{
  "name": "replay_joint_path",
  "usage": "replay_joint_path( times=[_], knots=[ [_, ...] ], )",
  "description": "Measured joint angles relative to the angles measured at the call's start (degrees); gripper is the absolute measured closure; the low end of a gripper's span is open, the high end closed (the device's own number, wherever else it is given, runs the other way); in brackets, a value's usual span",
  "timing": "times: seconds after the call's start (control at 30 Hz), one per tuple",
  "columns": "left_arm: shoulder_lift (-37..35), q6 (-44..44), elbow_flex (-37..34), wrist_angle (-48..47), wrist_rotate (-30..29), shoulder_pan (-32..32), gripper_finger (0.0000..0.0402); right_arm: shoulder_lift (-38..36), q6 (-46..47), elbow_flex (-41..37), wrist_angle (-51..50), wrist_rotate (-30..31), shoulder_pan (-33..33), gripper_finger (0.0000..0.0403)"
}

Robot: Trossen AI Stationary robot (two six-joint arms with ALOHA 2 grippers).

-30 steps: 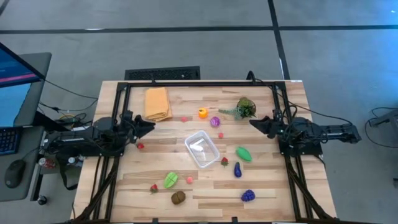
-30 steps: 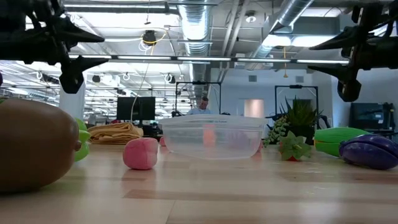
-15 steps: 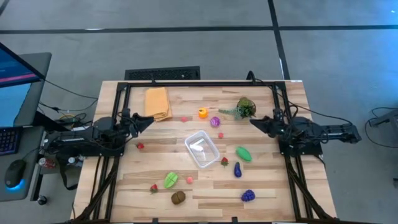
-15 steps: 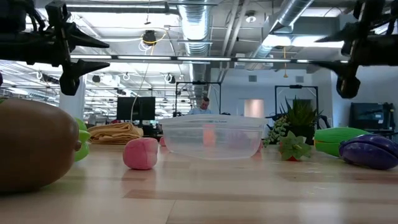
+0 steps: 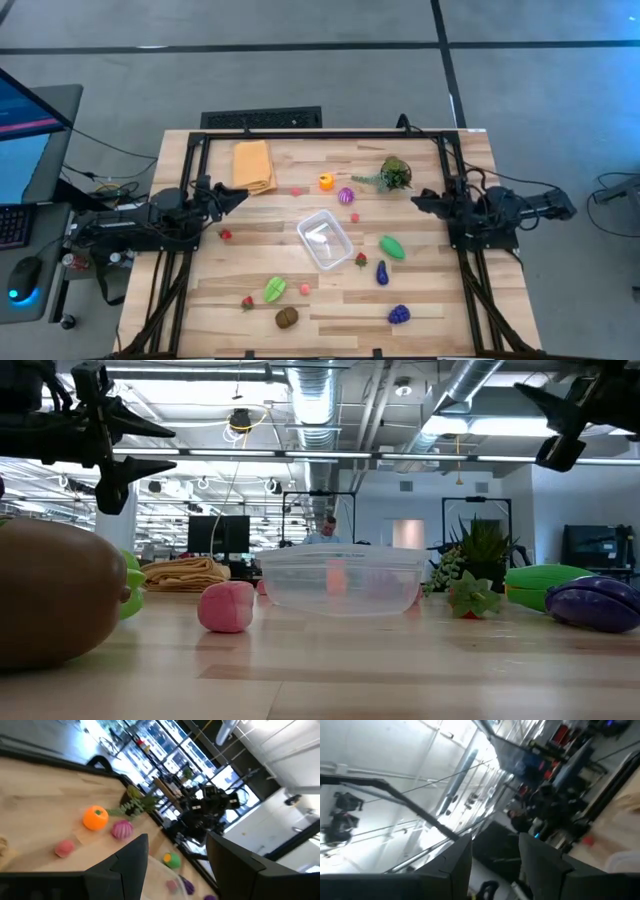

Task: Pick and placing Produce into tupperware
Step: Put the middle right pink peach into the transparent bin

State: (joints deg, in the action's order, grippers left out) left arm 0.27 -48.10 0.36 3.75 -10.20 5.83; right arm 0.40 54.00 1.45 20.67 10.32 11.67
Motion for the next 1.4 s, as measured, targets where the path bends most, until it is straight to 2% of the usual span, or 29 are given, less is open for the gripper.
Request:
replay_joint_path(
  times=[0.17, 0.37, 0.5, 0.67, 0.8, 0.9, 1.13, 1.4],
  knots=[
    [0.00, -3.37, -0.01, 0.00, 4.91, -0.03, 0.0211, 0.45, -3.94, 2.62, -0.39, 1.60, 3.95, 0.0228],
    [0.00, -4.14, 0.00, 0.01, 4.75, 0.00, 0.0211, 4.30, -13.32, 9.45, -4.92, 4.68, 7.92, 0.0253],
    [0.00, -1.51, 0.00, -0.42, 1.32, 0.02, 0.0211, 7.48, -12.68, 14.90, -16.52, 4.80, 10.15, 0.0273],
    [-0.02, 0.86, 0.00, 0.41, -4.15, 0.04, 0.0211, 12.76, -7.28, 23.01, -36.67, 6.45, 12.98, 0.0294],
    [-0.02, 0.32, 0.00, 0.40, -2.74, 0.04, 0.0211, 19.32, -2.49, 29.30, -51.71, 6.89, 15.35, 0.0302],
    [-0.02, 0.27, 0.00, 0.08, -1.60, 0.02, 0.0211, 24.99, -0.32, 32.51, -59.42, 6.93, 16.81, 0.0305],
    [-0.02, 1.98, 0.00, 0.07, -2.13, 0.02, 0.0211, 36.97, -0.89, 35.06, -61.11, 9.70, 18.70, 0.0305],
    [-0.02, 4.07, 0.00, 0.07, -2.20, 0.02, 0.0211, 51.57, -9.02, 35.06, -52.77, 10.31, 18.30, 0.0305]
  ],
)
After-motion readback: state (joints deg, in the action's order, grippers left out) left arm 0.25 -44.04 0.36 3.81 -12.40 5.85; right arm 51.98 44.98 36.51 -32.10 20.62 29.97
